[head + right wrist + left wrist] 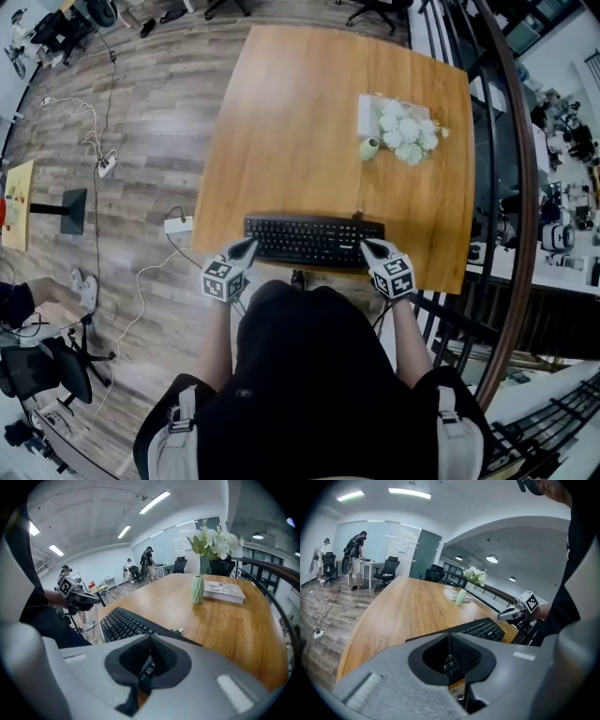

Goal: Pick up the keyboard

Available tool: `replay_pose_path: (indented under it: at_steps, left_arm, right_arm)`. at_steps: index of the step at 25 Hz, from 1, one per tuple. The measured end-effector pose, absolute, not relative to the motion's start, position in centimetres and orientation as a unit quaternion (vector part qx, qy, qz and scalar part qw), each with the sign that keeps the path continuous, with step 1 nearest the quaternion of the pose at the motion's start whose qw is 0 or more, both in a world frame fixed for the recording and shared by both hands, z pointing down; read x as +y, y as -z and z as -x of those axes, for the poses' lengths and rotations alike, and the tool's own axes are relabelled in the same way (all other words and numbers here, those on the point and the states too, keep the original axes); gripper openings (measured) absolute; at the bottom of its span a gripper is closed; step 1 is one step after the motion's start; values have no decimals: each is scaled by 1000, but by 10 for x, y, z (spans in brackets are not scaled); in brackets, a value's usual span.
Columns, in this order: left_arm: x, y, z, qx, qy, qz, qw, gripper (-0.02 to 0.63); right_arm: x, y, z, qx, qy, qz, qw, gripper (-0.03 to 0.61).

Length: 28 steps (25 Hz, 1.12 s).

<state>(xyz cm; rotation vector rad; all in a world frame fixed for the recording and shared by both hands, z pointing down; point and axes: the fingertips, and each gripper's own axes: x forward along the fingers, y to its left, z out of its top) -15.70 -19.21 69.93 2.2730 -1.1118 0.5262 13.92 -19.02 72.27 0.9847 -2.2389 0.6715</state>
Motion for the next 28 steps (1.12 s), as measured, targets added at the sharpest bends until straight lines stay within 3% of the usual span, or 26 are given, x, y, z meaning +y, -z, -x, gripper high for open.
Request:
replay_pose_path:
  at_steps: [9, 11, 14, 17, 23, 28]
  left_arm:
    - [-211, -733, 174, -417, -211, -834, 293, 20]
    - [-215, -738, 178, -417, -212, -832, 298, 20]
    - [-221, -747, 183, -419, -216, -826, 309, 25]
    - [-227, -758, 189, -427, -225, -815, 320, 151]
    - [-223, -791, 197, -423, -243, -792, 367, 238]
    - [-217, -806, 201, -411, -242, -781, 403, 266]
  right_arm:
    - [-200, -751, -165, -809, -256, -411, 332, 11]
    - [-204, -755, -166, -805, -262, -414, 333, 74]
    - [-210, -760, -172, -799, -259, -421, 342, 82]
    - [-213, -768, -181, -788, -265, -430, 352, 157]
    - [-218, -780, -202, -750, -357, -479, 284, 211]
    - [-217, -782, -203, -738, -394, -484, 258, 236]
